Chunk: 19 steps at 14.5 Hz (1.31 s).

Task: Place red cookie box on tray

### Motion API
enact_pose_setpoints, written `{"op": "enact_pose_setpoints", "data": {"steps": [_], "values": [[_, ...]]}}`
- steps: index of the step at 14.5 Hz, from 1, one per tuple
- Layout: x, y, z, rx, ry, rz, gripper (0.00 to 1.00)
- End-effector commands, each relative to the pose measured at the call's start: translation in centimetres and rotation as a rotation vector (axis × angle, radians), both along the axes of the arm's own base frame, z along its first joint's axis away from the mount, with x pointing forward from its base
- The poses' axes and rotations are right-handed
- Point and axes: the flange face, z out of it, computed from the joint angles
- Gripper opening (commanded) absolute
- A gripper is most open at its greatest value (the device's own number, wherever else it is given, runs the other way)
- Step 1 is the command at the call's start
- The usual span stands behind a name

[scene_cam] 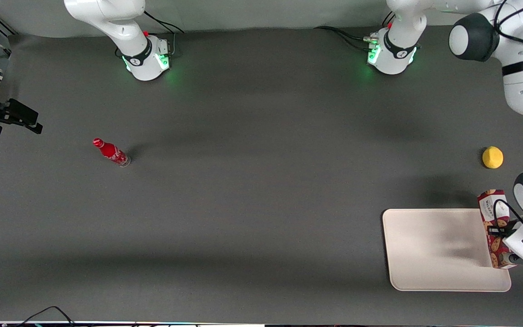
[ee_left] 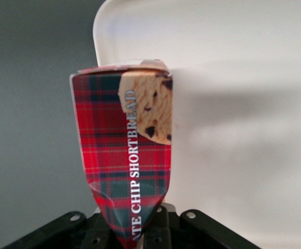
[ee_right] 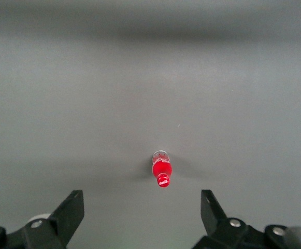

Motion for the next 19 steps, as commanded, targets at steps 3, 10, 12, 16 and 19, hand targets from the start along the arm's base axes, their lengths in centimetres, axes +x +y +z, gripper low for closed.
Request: {"op": "enact_pose_setpoints", "data": {"steps": [3, 10, 12, 16, 19], "values": [[1.0, 1.7, 0.7, -0.001, -0.025, 0.001, 1.0], [-2.2, -0.6, 18.7, -0.054, 0.152, 0.06, 1.0], [-4.7, -2.1, 25.2, -0.08, 0.165, 0.069, 1.0], [-9.6, -8.9, 33.0, -0.128, 0.24, 0.137, 1.0], [-14.8, -14.9, 35.0, -0.128, 0.26, 0.17, 1.0]]}}
